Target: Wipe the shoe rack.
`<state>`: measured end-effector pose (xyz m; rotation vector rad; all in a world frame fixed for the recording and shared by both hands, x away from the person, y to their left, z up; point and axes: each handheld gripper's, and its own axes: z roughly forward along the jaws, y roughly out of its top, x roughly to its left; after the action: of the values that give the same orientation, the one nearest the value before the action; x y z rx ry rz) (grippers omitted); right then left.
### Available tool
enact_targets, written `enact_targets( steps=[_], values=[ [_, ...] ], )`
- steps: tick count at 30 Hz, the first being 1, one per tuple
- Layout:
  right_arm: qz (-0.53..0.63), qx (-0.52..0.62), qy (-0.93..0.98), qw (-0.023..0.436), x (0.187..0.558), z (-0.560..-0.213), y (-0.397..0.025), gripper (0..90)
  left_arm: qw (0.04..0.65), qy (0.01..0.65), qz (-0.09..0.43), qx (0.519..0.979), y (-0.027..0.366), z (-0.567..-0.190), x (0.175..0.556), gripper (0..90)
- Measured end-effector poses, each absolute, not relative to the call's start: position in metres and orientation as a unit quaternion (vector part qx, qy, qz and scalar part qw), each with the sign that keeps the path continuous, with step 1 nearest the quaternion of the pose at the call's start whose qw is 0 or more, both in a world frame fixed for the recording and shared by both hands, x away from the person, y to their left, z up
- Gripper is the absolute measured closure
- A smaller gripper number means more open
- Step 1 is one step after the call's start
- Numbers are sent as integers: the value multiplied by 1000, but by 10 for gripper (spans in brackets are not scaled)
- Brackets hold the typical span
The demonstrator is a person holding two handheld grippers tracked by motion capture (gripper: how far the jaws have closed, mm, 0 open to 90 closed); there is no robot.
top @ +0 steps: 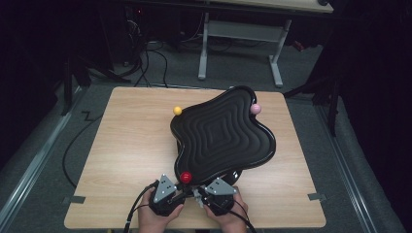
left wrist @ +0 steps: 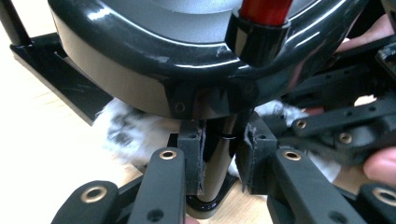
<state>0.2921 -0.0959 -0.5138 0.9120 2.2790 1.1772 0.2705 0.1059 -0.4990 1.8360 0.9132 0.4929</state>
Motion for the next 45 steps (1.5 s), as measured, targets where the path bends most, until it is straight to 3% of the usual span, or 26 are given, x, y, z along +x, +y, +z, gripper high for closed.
enact_targets(
  steps=[3, 5, 6, 9, 15, 25, 30, 37, 45],
  values=[
    [413, 330, 816, 235, 297, -514, -107, 759, 463, 350, 231, 781, 119, -495, 275, 737],
    [410, 332, 814, 244, 299, -514, -112, 759, 473, 369, 219, 770, 121, -496, 273, 736],
    [409, 343, 804, 262, 303, -516, -127, 759, 495, 405, 196, 743, 122, -498, 271, 735],
    [404, 363, 795, 269, 310, -516, -144, 759, 495, 421, 199, 734, 135, -498, 273, 733],
    [424, 428, 766, 225, 327, -513, -167, 760, 499, 432, 198, 725, 150, -498, 277, 728],
    [421, 468, 739, 240, 359, -499, -191, 760, 498, 447, 207, 714, 163, -499, 279, 726],
    [419, 459, 745, 241, 357, -501, -189, 767, 497, 449, 208, 713, 162, -499, 279, 726],
    [436, 438, 767, 171, 329, -511, -161, 767, 500, 435, 198, 723, 145, -499, 275, 725],
    [443, 413, 776, 176, 306, -515, -136, 767, 505, 407, 186, 738, 117, -500, 269, 726]
  ],
)
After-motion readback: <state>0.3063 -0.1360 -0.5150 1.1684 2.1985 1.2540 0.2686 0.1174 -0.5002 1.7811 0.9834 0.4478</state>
